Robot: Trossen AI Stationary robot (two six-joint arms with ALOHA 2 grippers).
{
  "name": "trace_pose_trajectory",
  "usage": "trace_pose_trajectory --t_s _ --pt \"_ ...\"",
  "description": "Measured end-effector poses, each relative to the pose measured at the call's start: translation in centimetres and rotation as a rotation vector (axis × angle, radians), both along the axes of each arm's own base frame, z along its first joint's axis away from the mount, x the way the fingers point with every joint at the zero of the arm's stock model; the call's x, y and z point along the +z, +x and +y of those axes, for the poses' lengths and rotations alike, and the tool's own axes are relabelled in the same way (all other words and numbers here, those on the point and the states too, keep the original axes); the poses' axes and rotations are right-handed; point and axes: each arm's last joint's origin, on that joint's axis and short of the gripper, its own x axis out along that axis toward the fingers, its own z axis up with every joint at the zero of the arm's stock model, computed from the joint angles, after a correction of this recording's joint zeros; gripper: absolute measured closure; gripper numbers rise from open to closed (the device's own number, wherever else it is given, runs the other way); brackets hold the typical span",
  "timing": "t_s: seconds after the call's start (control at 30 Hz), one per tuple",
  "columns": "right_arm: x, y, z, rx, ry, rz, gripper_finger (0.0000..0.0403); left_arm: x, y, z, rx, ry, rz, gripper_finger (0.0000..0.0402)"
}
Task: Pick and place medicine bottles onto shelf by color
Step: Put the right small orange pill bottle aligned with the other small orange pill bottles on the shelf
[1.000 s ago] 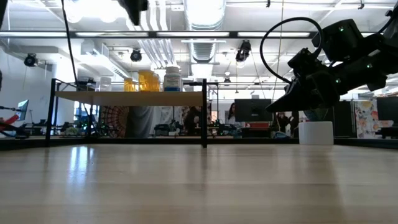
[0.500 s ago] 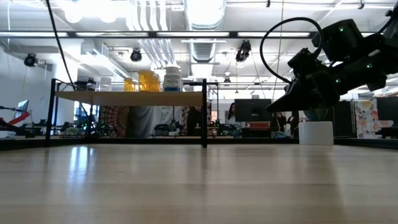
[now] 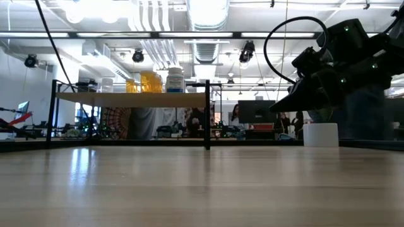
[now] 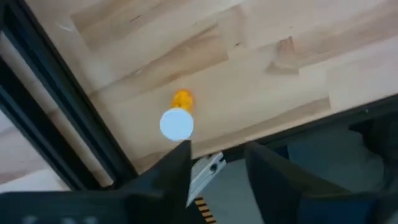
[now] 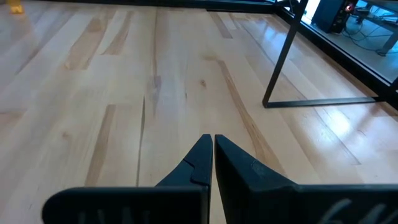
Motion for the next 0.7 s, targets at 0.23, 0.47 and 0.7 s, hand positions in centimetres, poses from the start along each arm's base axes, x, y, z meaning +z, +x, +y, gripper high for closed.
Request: trace_pose_trajectory --t_s 0.23,0.47,0.7 --pt "0.0 0.0 0.0 0.0 -0.001 0.0 0.0394 -2.4 -0.2 0.1 0.005 -0.034 0.026 0.0195" --pt "0.0 0.0 0.0 0.0 -0.002 -0.001 0.0394 -4.2 -0.6 0.3 -0.004 -0.049 0.073 0.0184" --pt "0.0 0.0 0.0 0.001 -0.003 0.0 0.0394 -4.8 -0.8 0.5 -0.006 -0.048 0.089 0.0184"
